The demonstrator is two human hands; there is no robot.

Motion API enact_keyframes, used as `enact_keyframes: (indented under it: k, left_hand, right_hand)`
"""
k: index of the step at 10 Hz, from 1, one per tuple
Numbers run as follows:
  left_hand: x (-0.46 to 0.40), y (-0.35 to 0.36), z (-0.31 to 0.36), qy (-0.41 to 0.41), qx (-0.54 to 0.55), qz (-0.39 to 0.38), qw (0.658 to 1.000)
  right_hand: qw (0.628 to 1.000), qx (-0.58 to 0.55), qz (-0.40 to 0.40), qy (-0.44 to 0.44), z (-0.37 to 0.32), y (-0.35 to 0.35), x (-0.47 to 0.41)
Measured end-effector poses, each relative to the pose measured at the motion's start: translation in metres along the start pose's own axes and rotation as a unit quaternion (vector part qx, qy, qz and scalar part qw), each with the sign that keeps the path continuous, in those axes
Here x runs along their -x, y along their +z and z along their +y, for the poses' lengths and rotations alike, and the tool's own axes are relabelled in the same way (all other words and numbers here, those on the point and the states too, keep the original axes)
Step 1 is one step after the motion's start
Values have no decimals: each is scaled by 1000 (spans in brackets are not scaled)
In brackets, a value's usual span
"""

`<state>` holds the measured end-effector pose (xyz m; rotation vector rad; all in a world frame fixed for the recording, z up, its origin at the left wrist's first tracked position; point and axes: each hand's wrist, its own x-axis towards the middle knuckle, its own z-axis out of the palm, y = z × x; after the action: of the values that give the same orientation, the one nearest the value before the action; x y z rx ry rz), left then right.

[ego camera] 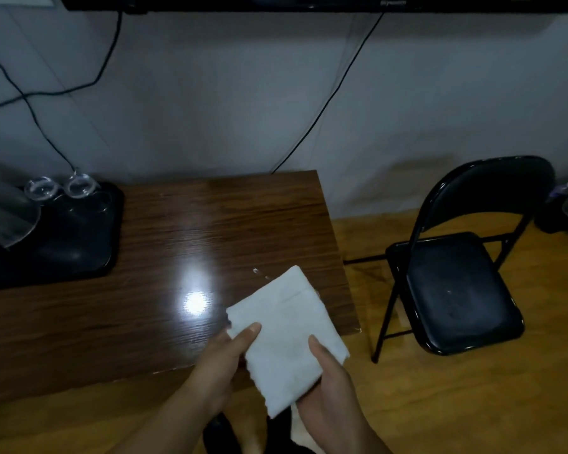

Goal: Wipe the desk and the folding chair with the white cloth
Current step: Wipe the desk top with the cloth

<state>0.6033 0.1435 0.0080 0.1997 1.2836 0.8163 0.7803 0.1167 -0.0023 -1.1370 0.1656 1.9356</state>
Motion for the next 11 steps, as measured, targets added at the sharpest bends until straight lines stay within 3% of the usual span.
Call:
enact_keyframes:
  k: [1, 2, 3, 4, 5, 6, 7, 8, 9, 10, 11]
  left_hand:
    - [-19, -3, -2, 23, -68, 49, 996]
    - [-40, -13, -5, 52, -154, 98, 982]
    - [-66, -28, -5, 80, -295, 129, 943]
    - [-99, -52, -10, 95, -564, 141, 808]
    - [-129, -80, -14, 84, -702, 170, 686]
    - [-151, -100, -26, 84, -727, 158, 663]
    - [-160, -106, -39, 109, -716, 161, 670]
    - [-168, -114, -50, 122, -713, 165, 671]
    - [-171, -119, -52, 111, -713, 150, 676]
    - [-170, -123, -45, 77, -718, 103, 684]
    - [-170, -126, -36, 50, -718, 53, 693]
  right_hand:
    - [999, 34, -3, -22, -26, -2, 7]
    - [989, 103, 76, -76, -70, -10, -1]
    - [933, 290, 145, -155, -110, -18, -20]
    - [758, 583, 100, -274, -137, -33, -46]
    - [545, 772, 55, -324, -145, -58, -90]
    - [434, 871, 41, -226, -125, -72, -128]
    - [361, 906, 31, -217, -92, -84, -142]
    - [318, 922, 62, -209, -67, -91, -144]
    - [277, 946, 35, -166, -46, -101, -134]
    - [231, 964, 13, -132, -39, -105, -127]
    - [208, 967, 17, -149, -47, -84, -145]
